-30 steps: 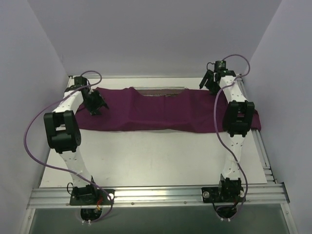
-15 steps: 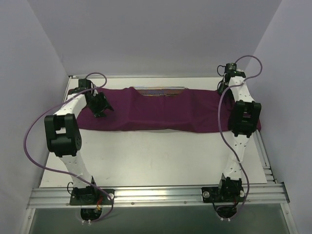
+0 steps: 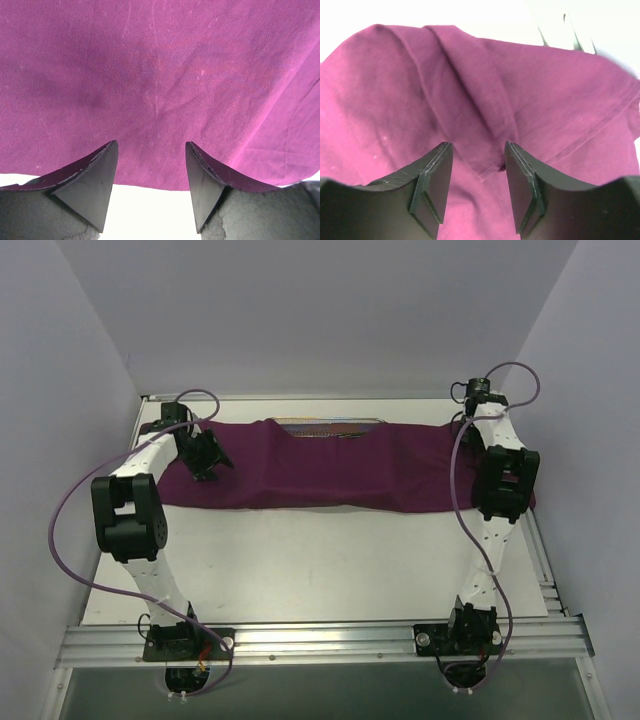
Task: Open and lay out the surgical kit
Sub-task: Open the surgical kit at the center of the board.
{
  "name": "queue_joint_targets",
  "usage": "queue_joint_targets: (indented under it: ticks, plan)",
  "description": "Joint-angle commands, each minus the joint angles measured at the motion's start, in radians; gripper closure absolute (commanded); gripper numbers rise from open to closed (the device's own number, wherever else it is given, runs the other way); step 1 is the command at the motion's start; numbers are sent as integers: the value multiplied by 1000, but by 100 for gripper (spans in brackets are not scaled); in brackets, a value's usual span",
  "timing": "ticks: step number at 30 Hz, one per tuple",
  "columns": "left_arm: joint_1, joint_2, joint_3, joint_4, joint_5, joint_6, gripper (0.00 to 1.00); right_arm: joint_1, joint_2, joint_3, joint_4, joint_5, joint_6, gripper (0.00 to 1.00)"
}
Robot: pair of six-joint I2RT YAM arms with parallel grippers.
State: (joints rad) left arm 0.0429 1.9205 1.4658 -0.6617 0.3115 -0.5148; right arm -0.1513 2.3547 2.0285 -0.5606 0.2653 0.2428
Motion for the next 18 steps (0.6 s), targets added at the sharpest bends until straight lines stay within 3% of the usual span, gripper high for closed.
queue_joint_targets:
  ticks: [1,5,18]
  plan:
    - [3,-44,14,24,-6,12,35,-8,21,-14,5,25,-19,55]
    - [3,-41,18,22,-12,10,35,-8,35,-16,10,2,-20,59]
    - [5,-31,28,20,-15,7,34,-11,-9,-82,57,-34,-10,57]
